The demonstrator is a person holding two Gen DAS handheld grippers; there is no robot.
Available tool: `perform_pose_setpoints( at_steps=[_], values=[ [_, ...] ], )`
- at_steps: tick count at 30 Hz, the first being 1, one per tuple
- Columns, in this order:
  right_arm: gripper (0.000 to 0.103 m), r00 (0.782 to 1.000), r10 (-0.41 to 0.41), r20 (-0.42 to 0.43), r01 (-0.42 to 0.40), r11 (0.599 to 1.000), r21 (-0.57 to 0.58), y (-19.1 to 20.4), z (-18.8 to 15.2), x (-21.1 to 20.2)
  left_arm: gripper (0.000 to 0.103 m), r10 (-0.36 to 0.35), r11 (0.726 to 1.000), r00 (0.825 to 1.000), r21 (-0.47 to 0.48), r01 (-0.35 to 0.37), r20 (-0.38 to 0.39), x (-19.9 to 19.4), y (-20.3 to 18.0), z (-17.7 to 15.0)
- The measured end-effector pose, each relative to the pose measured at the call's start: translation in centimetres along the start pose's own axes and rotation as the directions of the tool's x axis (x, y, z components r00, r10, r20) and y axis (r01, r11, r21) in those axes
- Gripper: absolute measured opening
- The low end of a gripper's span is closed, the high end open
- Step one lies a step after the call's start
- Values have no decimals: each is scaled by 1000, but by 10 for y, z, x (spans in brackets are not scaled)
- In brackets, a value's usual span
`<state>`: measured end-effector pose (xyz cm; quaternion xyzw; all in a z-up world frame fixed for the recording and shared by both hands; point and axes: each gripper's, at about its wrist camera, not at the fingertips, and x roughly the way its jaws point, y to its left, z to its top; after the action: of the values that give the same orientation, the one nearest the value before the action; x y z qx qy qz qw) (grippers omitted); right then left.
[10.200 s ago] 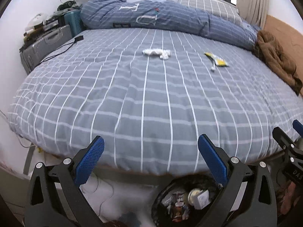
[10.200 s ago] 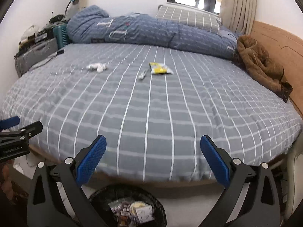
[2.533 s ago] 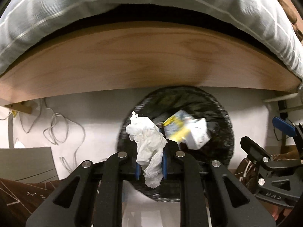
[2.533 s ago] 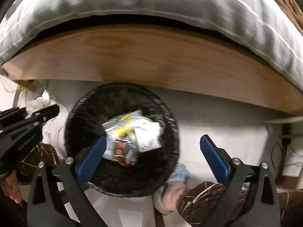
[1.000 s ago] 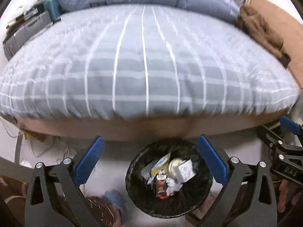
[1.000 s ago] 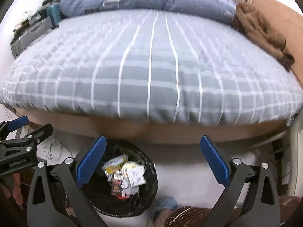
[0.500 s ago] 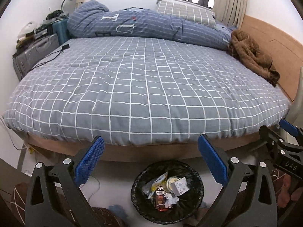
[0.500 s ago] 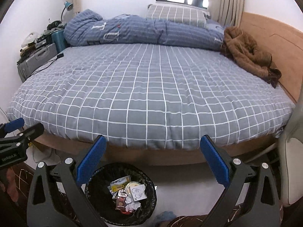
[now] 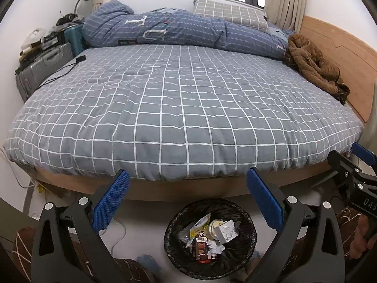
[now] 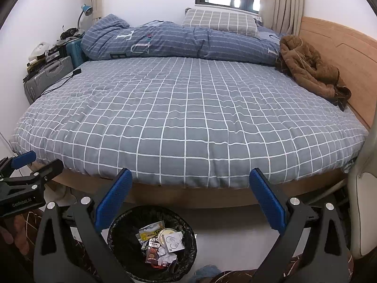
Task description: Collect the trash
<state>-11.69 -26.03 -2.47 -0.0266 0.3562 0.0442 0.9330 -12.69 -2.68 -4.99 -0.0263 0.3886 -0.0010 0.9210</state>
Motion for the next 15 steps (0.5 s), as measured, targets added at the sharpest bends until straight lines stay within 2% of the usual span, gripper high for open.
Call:
perform_pose_setpoints(
  at_steps=[15],
  values=[
    [95, 1000, 2, -1, -2, 1000, 3, 2, -3, 4, 97, -3, 1000, 1000, 11, 3, -4, 4, -3, 1]
  ],
)
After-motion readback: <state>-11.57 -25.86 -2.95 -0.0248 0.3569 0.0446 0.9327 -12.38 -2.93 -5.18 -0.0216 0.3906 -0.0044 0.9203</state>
